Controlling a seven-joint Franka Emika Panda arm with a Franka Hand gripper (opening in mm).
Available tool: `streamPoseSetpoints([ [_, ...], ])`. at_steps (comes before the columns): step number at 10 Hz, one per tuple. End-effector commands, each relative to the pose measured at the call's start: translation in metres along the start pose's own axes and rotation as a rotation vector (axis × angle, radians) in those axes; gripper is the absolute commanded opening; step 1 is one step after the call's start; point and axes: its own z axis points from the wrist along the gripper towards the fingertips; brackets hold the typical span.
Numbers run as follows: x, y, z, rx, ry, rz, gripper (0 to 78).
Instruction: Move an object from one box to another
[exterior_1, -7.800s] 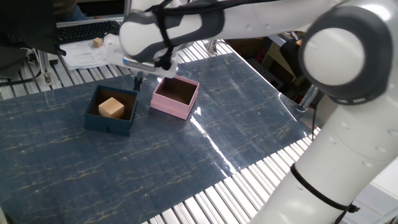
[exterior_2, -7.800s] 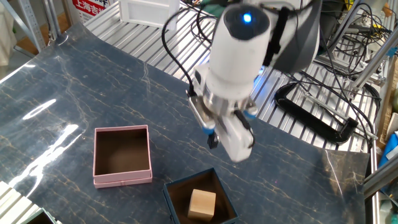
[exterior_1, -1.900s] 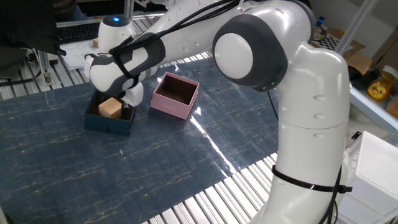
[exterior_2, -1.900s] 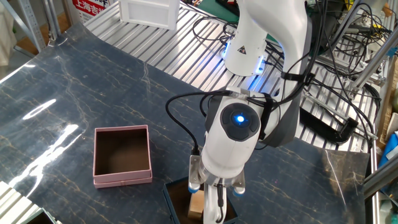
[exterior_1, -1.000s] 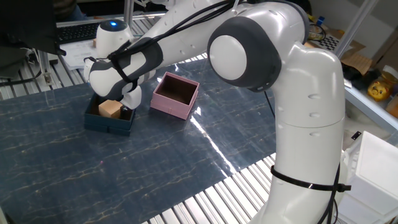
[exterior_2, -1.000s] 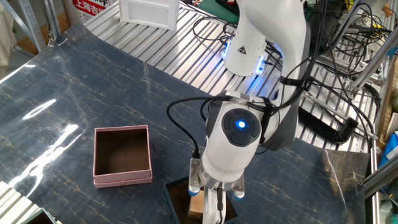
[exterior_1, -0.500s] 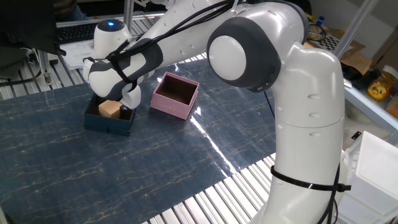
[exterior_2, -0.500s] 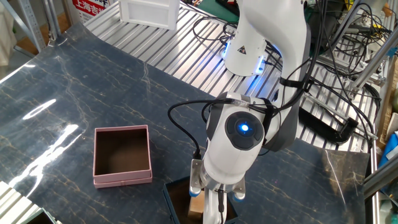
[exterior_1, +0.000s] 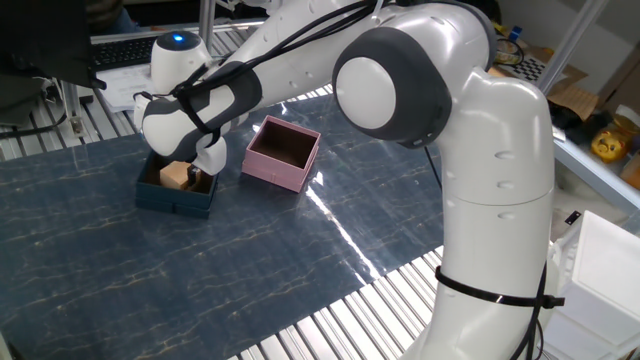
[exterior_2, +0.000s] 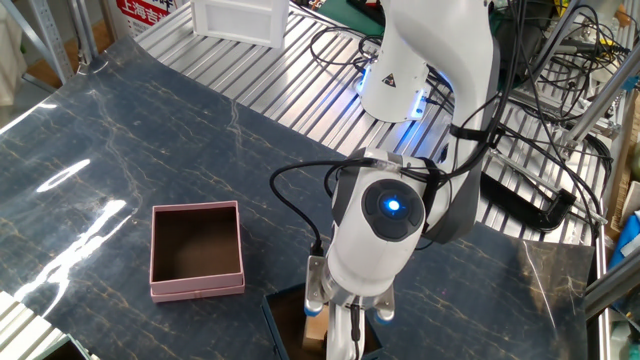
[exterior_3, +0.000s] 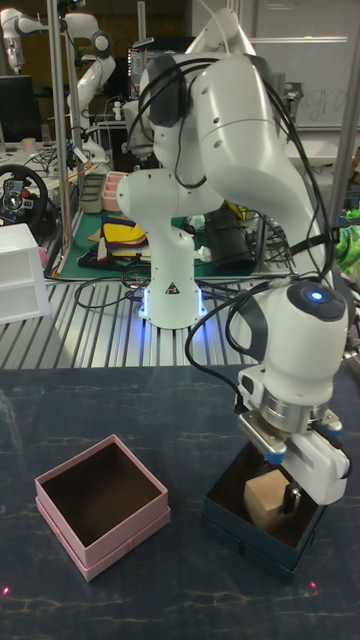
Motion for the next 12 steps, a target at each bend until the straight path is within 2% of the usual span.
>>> streamPoseSetpoints([
  [1, 0.0, 0.001, -0.002, 0.004, -0.01, -0.002, 1.9],
  [4, 0.0, 0.001, -0.002, 0.004, -0.01, -0.002, 1.9],
  [5, 0.016, 0.015, -0.046, 0.029, -0.012, -0.04, 1.9],
  [9, 0.018, 0.017, -0.056, 0.033, -0.017, -0.068, 1.9],
  [12, 0.017, 0.015, -0.081, 0.029, -0.006, -0.19, 1.9],
])
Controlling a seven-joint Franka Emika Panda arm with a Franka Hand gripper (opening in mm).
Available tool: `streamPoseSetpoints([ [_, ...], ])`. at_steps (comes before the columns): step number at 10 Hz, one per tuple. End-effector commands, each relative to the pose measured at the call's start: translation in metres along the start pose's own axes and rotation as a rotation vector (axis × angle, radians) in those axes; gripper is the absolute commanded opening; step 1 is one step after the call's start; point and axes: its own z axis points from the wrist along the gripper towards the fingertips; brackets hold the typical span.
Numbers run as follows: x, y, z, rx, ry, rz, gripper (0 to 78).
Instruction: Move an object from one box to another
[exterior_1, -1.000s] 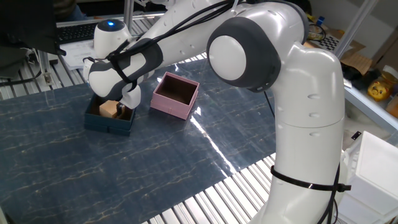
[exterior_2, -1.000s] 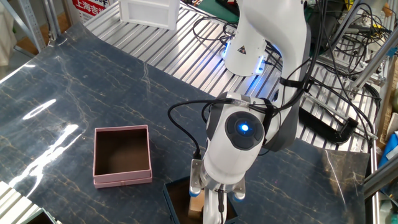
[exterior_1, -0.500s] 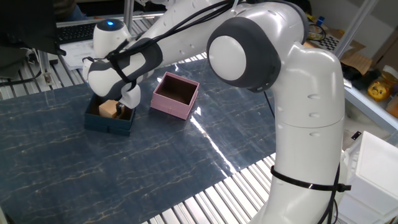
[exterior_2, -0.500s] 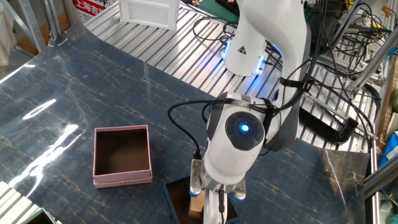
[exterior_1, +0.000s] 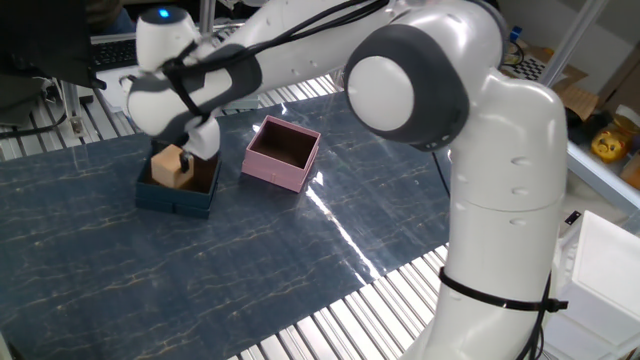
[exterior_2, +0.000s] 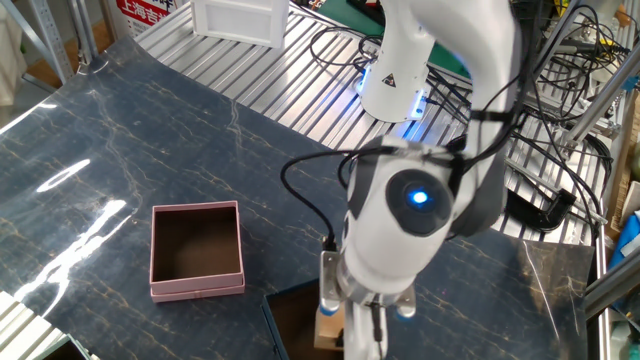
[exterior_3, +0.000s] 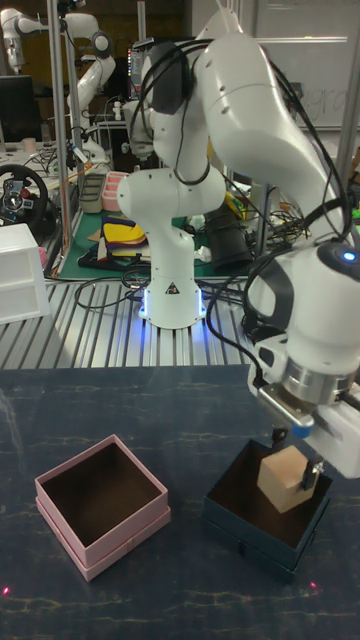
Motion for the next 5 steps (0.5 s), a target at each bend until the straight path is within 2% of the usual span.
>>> streamPoseSetpoints([
  [1, 0.002, 0.0, -0.035, -0.002, 0.006, -0.15, 1.9],
  [2, 0.002, 0.0, -0.036, -0.002, 0.006, -0.158, 1.9],
  [5, -0.002, -0.007, -0.061, 0.0, 0.002, -0.335, 1.9],
])
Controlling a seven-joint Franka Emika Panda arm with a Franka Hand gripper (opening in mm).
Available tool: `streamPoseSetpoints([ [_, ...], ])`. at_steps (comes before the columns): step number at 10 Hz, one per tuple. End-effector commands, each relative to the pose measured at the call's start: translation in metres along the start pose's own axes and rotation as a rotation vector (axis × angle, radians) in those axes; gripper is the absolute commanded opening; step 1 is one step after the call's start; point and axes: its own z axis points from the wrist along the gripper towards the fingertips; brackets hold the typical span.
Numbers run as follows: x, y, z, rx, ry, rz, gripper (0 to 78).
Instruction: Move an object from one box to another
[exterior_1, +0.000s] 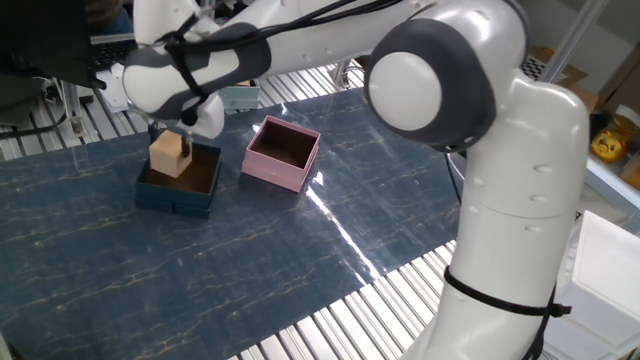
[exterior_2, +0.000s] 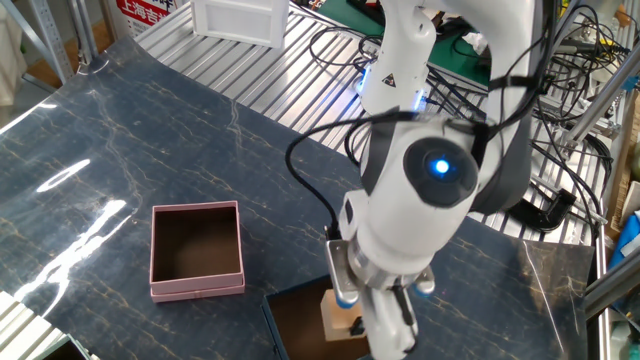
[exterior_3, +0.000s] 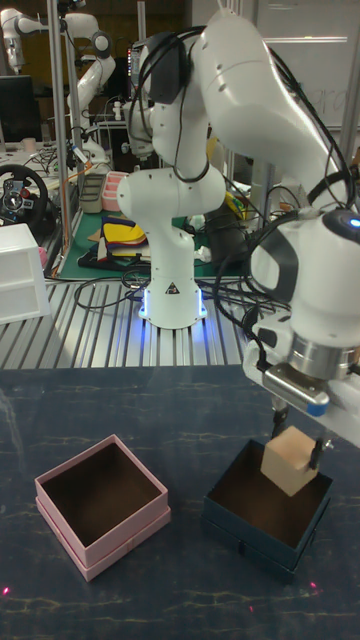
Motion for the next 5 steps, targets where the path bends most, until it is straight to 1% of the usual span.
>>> streamPoseSetpoints([
  [1, -0.004, -0.009, -0.03, 0.002, -0.003, -0.193, 1.9],
  [2, -0.007, -0.012, -0.035, -0.001, 0.0, -0.23, 1.9],
  [3, -0.008, -0.014, -0.037, -0.003, 0.001, -0.244, 1.9],
  [4, -0.014, -0.02, -0.045, -0.007, 0.005, -0.298, 1.9],
  [5, -0.018, -0.024, -0.048, -0.012, 0.009, -0.327, 1.9],
])
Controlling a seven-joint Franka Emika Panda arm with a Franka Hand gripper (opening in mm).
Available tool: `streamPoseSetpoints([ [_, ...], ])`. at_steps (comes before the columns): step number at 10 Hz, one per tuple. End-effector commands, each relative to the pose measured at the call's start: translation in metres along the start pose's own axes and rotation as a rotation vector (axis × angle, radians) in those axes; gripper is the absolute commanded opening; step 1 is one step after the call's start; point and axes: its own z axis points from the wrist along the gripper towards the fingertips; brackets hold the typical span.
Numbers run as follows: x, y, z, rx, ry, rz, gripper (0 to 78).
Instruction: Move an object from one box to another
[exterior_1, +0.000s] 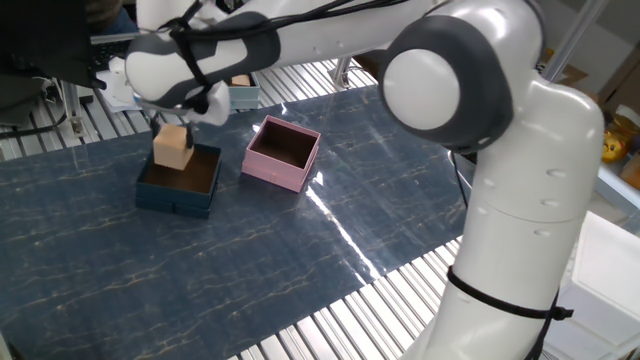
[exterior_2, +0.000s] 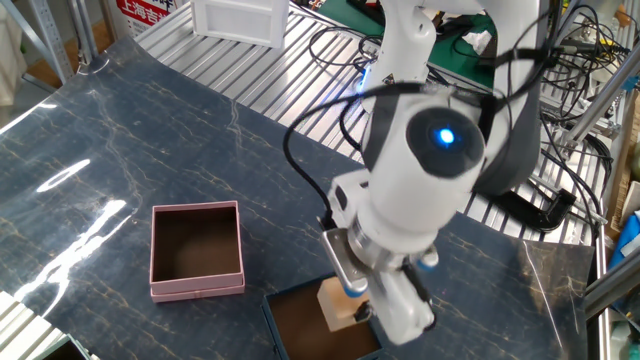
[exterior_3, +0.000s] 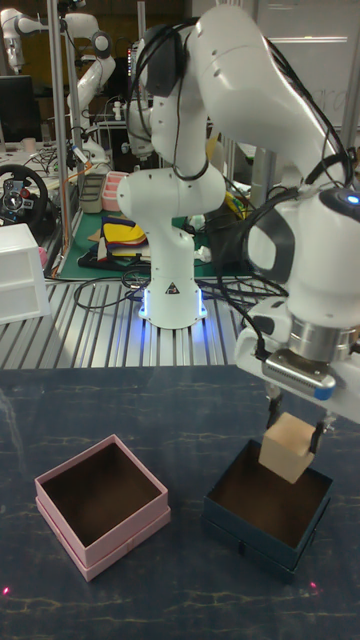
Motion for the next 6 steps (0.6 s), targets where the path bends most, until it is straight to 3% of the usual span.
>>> streamPoseSetpoints([
  [1, -0.012, -0.02, -0.023, -0.011, 0.006, -0.144, 1.9],
  [6, -0.027, -0.039, -0.025, -0.01, 0.008, -0.224, 1.9],
])
